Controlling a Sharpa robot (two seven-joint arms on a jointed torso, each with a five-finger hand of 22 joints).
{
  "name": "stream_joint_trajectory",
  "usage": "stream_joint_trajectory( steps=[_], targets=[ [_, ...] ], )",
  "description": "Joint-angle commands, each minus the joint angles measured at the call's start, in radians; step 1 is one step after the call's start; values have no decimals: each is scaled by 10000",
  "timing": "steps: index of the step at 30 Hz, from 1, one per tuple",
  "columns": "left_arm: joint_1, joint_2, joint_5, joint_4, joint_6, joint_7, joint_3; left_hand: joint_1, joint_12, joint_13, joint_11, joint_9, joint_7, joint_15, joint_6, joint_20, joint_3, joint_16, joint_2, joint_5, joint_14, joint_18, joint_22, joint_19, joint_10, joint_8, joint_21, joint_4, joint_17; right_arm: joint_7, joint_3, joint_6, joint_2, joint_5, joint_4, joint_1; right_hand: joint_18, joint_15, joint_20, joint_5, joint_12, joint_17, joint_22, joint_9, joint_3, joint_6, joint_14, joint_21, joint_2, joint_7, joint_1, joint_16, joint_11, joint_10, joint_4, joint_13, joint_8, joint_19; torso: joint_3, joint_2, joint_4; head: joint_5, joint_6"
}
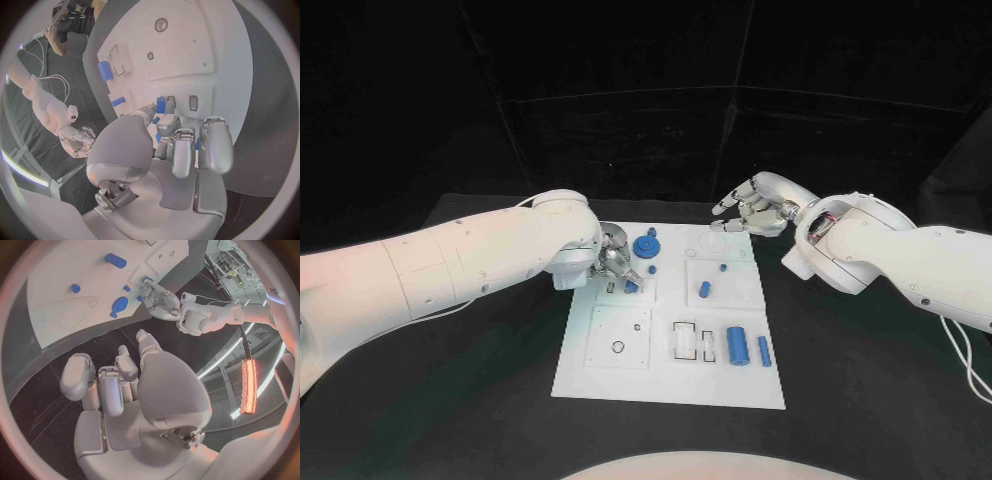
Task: Assemble the parts on the task board
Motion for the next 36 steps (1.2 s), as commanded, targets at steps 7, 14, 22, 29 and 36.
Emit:
stream_joint_trajectory(
  steps=[7, 14, 22, 29, 36],
  targets=[
    [-57, -534, 185, 570, -1552, 361, -1, -740, 45, 61, -11, 290, -7, -9, -43, -2, 3126, 31, -379, -99, 1037, -188, 41, 7, 161, 256, -5, -2004, 2634, 46, 4, 52, -45, -148, -28, 21, 85, -57, -30, 50, 13, 1198, -45, -4, -58, 45, 722, -82, -30, -21, 102, -47, -62, 0, -3, -35, 48, -25, -8, -7, 58, 48, -18],
    [-229, -764, 179, 787, -1929, 415, -6, -793, 56, 74, -17, 335, -13, -13, -48, -7, 3273, 31, -420, -104, 1037, -189, 53, 14, 178, 296, -3, -2046, 2634, 48, 3, 71, -38, -206, -84, 20, 86, -57, -30, 54, 10, 1206, -49, -5, -63, 45, 724, -84, -32, -20, 97, -43, -62, -2, 1, -39, 48, -27, -5, -5, 77, 83, -29],
    [-451, -795, -158, 785, -2280, 386, -10, -801, 66, 89, -17, 342, -13, -14, -49, -8, 3290, 31, -424, -106, 1037, -188, 49, 13, 187, 301, -6, -2049, 2634, 50, 2, 86, -37, -217, -102, 19, 86, -57, -30, 54, 10, 1206, -49, -5, -63, 45, 724, -84, -32, -20, 97, -43, -62, -2, 1, -39, 48, -27, -8, 16, 33, 119, -39],
    [-558, -787, -373, 848, -2453, 374, -11, -816, 65, 85, -16, 349, -13, -14, -49, -9, 3307, 31, -428, -109, 1037, -189, 53, 15, 188, 308, -4, -2046, 2634, 52, 2, 91, -33, -219, -111, 19, 86, -57, -30, 54, 10, 1206, -49, -5, -63, 45, 724, -84, -32, -20, 97, -43, -62, -2, 1, -39, 48, -27, -3, 14, 30, 112, -61],
    [-585, -779, -411, 870, -2307, 300, -11, -833, 71, 92, -15, 356, -13, -14, -49, -9, 3323, 31, -429, -113, 1037, -191, 63, 19, 195, 314, 1, -2040, 2634, 54, 2, 106, -15, -219, -125, 19, 86, -57, -30, 54, 10, 1206, -49, -5, -63, 45, 724, -84, -32, -20, 97, -43, -62, -2, 1, -39, 48, -27, 2, 9, 35, 110, -74]
  ],
)
